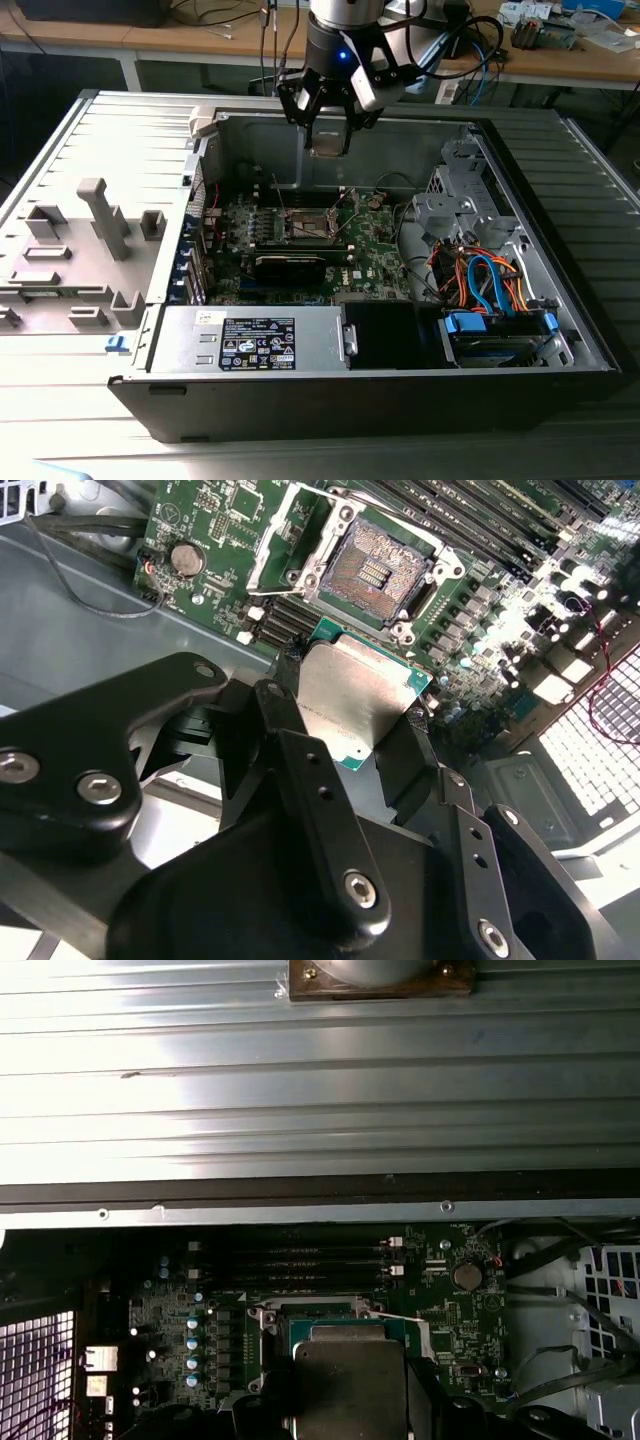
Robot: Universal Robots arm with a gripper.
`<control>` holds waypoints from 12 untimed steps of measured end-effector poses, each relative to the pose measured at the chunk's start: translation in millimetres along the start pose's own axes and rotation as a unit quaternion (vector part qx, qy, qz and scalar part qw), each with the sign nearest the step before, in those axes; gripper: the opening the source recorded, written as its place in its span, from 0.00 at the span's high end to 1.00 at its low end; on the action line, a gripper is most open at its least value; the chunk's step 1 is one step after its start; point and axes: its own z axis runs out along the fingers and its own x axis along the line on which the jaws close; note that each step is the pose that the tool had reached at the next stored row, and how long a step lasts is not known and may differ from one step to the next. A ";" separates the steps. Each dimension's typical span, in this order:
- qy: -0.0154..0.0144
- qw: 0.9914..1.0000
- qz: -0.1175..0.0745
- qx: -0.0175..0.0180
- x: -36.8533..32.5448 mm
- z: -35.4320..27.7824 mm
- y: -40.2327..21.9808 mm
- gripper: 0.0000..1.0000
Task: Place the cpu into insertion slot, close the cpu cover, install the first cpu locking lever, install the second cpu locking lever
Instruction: 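Place the cpu into insertion slot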
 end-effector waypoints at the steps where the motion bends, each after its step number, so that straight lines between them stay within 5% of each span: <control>1: 0.000 1.000 0.000 0.000 0.0 0.1 -0.1 0.45; 12: 0.000 1.000 0.000 0.001 -0.2 4.7 -2.6 0.45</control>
